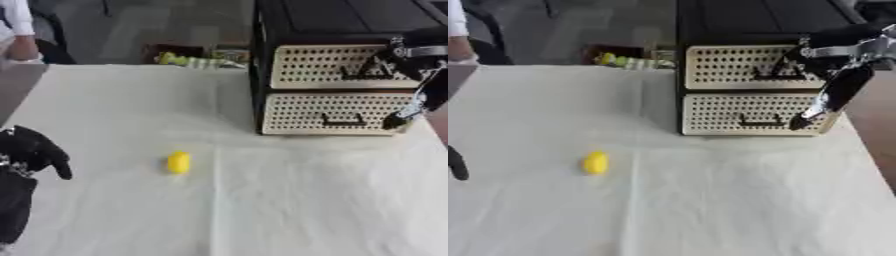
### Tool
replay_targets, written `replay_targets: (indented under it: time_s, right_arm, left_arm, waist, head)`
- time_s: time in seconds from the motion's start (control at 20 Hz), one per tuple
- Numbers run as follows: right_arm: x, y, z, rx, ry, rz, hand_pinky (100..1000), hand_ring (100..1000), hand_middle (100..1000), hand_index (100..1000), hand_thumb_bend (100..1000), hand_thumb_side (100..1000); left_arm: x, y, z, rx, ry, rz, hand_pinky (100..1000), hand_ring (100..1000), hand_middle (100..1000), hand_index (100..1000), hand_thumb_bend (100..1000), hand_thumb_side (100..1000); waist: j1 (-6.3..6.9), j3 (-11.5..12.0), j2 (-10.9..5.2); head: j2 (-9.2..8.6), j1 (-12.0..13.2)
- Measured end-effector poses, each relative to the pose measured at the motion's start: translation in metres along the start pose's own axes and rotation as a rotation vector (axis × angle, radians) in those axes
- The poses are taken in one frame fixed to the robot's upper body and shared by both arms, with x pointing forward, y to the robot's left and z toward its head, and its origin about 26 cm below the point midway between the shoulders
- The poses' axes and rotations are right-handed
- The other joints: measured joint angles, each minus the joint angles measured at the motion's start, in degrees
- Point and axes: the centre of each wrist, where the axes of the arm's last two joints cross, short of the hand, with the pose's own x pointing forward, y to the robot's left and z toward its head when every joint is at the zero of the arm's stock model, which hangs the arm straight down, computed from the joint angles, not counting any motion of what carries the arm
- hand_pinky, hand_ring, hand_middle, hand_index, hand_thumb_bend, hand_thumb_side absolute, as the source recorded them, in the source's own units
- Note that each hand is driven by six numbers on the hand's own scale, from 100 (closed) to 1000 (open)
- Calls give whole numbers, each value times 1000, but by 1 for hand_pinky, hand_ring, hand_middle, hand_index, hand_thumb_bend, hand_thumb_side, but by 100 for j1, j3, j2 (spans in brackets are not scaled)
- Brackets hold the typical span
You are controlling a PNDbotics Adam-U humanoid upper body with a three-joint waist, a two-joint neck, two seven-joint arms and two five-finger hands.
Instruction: Pick up objects from table and place into drawer.
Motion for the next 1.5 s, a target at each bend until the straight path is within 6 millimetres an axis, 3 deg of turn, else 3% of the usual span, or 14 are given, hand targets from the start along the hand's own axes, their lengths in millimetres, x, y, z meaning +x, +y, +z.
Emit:
replay_targets:
  time_s: [0.5, 1.5]
  right_arm:
    - [6, -1, 4, 5, -31, -37, 100, 291, 100, 710, 722, 555]
    - [15, 10, 22, 45, -60, -56, 100, 275, 100, 700, 707, 564]
  left_arm:
    - [0, 0, 0, 1, 3, 5, 406, 543, 552, 637, 100, 846]
    - [0, 0, -2, 3, 3, 10, 408, 546, 554, 636, 100, 846]
  waist:
    - [4, -4, 0]
    - [-17, 28, -3]
  head:
    - [-1, -4]
    - [-1, -40]
